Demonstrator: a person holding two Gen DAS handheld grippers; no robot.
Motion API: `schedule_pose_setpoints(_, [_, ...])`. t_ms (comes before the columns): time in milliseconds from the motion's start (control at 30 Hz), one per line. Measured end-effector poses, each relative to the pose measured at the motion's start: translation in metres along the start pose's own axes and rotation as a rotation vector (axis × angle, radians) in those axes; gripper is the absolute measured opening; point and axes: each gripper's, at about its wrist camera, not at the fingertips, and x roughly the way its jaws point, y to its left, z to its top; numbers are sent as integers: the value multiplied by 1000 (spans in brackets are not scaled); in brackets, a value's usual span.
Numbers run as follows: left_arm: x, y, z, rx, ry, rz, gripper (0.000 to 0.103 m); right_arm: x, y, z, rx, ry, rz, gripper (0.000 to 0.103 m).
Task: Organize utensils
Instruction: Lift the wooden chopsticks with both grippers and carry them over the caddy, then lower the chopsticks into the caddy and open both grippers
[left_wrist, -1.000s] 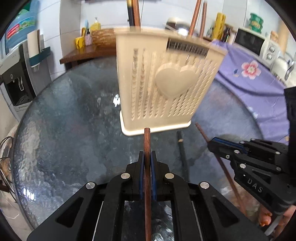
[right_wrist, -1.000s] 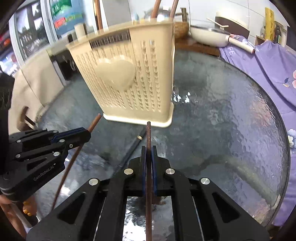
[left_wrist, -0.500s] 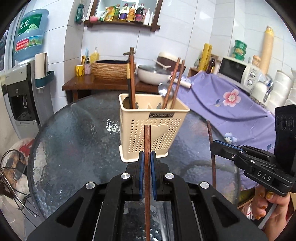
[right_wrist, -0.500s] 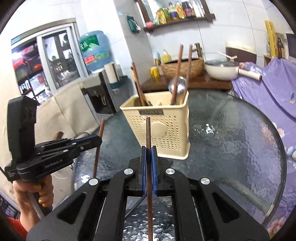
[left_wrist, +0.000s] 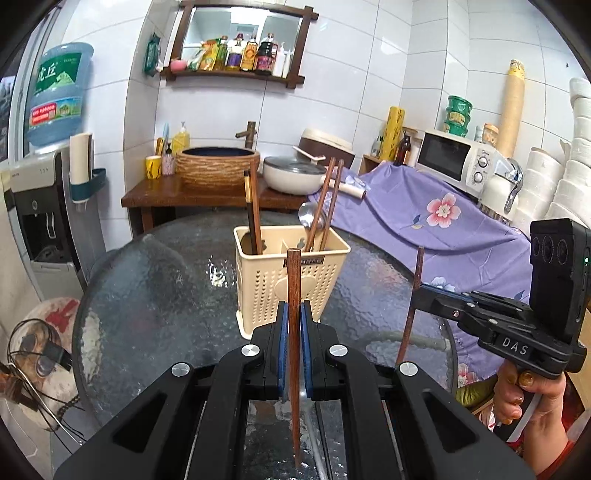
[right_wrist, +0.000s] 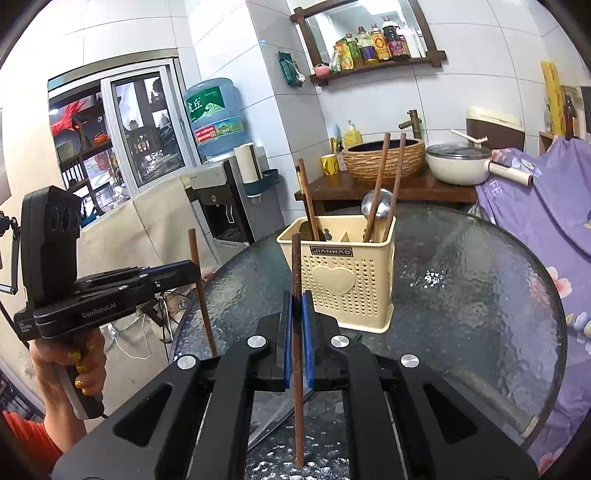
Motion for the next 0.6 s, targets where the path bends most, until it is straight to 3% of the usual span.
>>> schedule_pose_setpoints(600, [-11, -2, 25, 40, -36, -17, 7, -2, 6, 25, -40, -14, 34, 6])
